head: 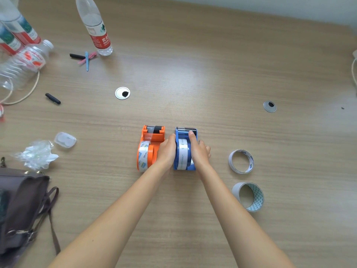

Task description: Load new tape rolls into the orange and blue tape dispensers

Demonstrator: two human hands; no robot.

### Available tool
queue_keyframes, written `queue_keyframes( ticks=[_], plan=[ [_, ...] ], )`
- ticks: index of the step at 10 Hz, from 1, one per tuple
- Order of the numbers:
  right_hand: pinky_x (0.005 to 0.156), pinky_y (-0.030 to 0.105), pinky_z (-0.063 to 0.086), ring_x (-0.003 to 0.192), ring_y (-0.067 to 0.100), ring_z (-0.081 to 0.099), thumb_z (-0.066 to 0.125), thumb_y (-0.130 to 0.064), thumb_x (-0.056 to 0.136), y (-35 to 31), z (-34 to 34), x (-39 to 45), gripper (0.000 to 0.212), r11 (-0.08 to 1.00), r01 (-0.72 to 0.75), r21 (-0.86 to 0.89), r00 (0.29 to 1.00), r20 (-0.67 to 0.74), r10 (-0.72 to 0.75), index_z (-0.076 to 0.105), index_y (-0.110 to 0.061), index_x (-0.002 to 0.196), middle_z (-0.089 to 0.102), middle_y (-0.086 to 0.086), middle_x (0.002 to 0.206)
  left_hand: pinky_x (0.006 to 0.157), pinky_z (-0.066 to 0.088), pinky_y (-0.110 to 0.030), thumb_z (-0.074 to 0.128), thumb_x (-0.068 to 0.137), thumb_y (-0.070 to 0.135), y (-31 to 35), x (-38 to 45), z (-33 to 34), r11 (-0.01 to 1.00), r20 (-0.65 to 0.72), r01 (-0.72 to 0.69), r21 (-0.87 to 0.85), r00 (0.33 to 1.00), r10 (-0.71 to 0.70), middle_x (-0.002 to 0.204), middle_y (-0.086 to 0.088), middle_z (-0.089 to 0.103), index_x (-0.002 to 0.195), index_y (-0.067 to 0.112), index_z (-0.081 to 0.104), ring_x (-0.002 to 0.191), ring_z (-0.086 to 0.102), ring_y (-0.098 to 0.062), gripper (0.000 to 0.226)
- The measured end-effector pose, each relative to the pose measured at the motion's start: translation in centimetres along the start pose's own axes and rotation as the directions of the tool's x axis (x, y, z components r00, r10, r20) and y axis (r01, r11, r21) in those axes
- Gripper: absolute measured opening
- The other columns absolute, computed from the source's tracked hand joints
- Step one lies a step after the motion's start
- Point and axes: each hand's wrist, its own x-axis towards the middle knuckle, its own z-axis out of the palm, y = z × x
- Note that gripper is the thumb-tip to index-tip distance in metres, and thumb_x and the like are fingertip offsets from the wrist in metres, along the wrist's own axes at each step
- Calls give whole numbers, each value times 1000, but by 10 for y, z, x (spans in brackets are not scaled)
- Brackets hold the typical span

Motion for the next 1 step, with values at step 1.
queue_keyframes(
  ticks=[1],
  plan=[
    [111, 41, 20, 140, 26, 15, 39, -63, 90, -3, -6, -8, 70, 1000, -6, -6, 1000, -23, 6, 42, -10, 137, 23, 9, 150, 49, 35, -16, 33, 98, 27, 9, -15, -2, 999, -3, -16, 38, 1000, 16, 58, 9, 45, 70, 21, 49, 53, 43, -3, 33]
  ],
)
